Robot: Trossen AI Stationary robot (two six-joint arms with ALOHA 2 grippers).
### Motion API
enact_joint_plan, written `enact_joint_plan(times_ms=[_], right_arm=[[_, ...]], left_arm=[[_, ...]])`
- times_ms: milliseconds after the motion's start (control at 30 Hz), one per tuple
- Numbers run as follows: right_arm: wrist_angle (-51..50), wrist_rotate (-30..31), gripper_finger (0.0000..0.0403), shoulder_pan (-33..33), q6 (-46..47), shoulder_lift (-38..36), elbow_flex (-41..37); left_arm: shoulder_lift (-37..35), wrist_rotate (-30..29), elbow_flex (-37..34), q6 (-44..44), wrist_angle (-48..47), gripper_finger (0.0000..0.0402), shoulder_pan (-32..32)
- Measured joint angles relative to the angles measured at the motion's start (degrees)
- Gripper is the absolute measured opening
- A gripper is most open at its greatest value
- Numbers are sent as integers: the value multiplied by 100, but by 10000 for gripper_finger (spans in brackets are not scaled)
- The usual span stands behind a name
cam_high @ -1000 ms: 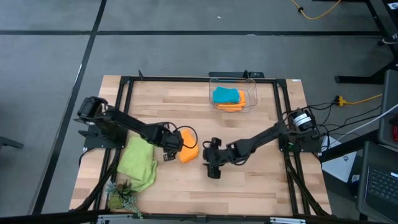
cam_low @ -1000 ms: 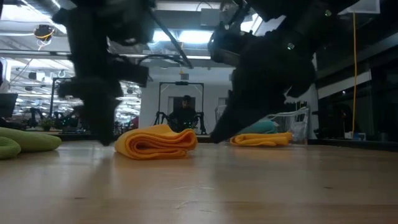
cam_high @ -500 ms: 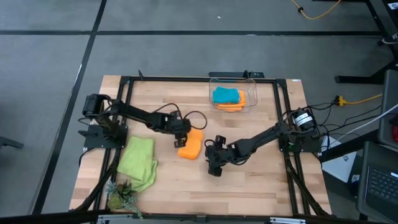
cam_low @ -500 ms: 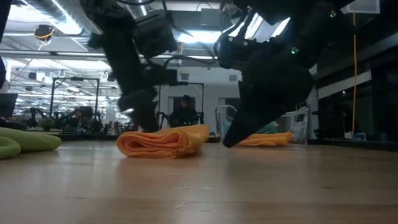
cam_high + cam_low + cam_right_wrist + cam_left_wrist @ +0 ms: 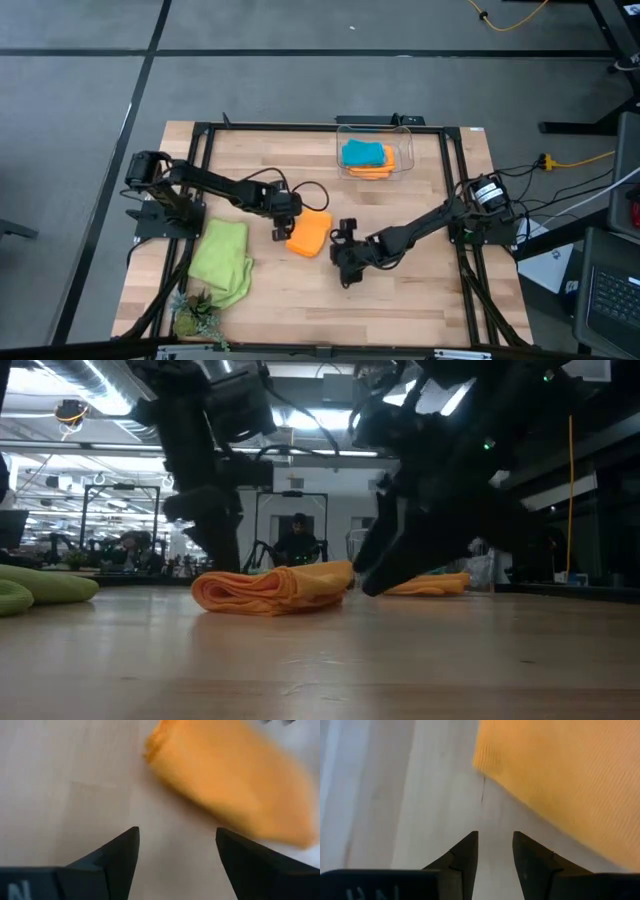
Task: Fold microfiber towels
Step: Stack the folded orange microfiber towel on top of the blue microfiber towel in the transparent bin
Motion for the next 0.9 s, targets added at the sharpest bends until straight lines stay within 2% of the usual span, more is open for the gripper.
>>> enact_joint_plan(times_ms=[133, 233, 600, 900], right_arm=[[151, 819, 264, -28, -1550, 161, 2], [349, 995, 264, -95, -2551, 352, 0], [784, 1277, 264, -180, -3584, 623, 11], [929, 1004, 264, -248, -4782, 627, 9]], left_arm=[[149, 177, -1, -4, 30, 115, -1], [299, 237, -6, -7, 186, 115, -2], [372, 403, -6, 30, 575, 115, -26], [407, 662, -6, 42, 473, 115, -45]])
